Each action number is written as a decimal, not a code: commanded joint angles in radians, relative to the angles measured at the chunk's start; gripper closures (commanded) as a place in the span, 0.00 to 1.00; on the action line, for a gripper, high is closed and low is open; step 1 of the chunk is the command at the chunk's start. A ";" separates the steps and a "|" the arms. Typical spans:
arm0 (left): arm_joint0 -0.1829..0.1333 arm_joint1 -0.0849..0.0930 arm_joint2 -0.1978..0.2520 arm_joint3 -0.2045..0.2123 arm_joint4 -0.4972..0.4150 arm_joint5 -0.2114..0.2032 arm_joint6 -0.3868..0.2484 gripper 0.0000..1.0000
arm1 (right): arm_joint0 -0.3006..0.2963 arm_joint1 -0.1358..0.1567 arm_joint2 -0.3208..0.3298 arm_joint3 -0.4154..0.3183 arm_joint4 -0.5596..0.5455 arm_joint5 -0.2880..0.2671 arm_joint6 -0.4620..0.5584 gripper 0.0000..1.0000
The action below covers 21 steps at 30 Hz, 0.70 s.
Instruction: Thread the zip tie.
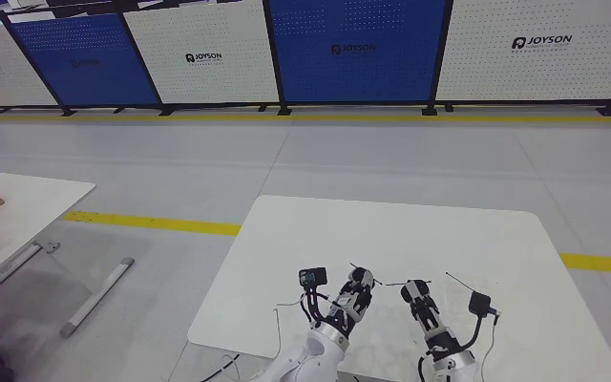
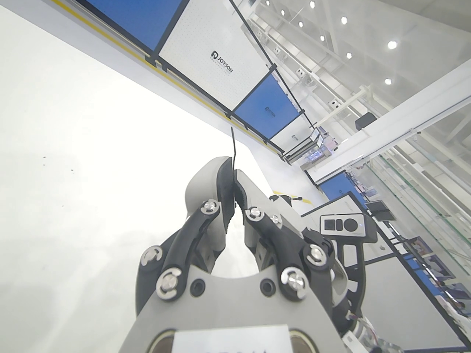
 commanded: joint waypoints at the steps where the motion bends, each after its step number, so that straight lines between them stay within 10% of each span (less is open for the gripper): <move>1: 0.000 0.000 0.000 0.000 0.000 0.000 0.000 1.00 | 0.001 0.000 0.000 0.000 -0.004 0.000 -0.001 1.00; 21: -0.010 -0.006 -0.003 0.040 -0.003 -0.014 0.002 1.00 | -0.006 -0.004 0.002 0.006 0.026 0.016 -0.018 1.00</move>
